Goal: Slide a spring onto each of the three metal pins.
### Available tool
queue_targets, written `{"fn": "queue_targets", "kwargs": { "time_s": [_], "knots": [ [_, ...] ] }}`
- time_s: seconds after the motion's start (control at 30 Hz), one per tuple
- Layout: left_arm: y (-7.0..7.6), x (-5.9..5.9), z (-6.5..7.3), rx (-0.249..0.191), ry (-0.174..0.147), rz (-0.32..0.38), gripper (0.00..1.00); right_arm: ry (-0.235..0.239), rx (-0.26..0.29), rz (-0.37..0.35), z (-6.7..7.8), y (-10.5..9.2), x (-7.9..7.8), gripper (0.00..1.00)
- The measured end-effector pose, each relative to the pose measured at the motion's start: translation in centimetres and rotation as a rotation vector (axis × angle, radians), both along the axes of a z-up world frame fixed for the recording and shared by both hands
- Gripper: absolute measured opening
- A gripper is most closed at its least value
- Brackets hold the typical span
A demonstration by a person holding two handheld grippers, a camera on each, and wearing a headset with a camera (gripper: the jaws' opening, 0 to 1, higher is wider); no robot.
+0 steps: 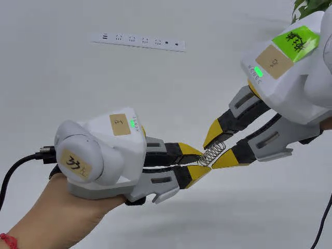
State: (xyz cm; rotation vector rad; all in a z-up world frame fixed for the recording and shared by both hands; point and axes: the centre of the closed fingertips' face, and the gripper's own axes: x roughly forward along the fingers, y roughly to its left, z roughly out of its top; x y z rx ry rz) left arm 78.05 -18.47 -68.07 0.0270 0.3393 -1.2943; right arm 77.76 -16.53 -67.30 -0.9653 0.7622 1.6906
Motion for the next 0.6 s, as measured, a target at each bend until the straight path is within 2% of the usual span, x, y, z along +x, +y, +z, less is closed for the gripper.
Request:
{"fn": "queue_targets", "kwargs": {
  "time_s": [0.5,0.6],
  "knots": [
    [-0.1,-0.21,-0.29,0.008,-0.005,-0.011,0.11,0.008,0.008,-0.023,-0.02,0.04,-0.3,0.12],
    [-0.14,-0.25,-0.24,0.003,0.005,-0.009,0.11,0.009,0.012,-0.031,-0.01,0.03,-0.25,0.12]
  ]
}}
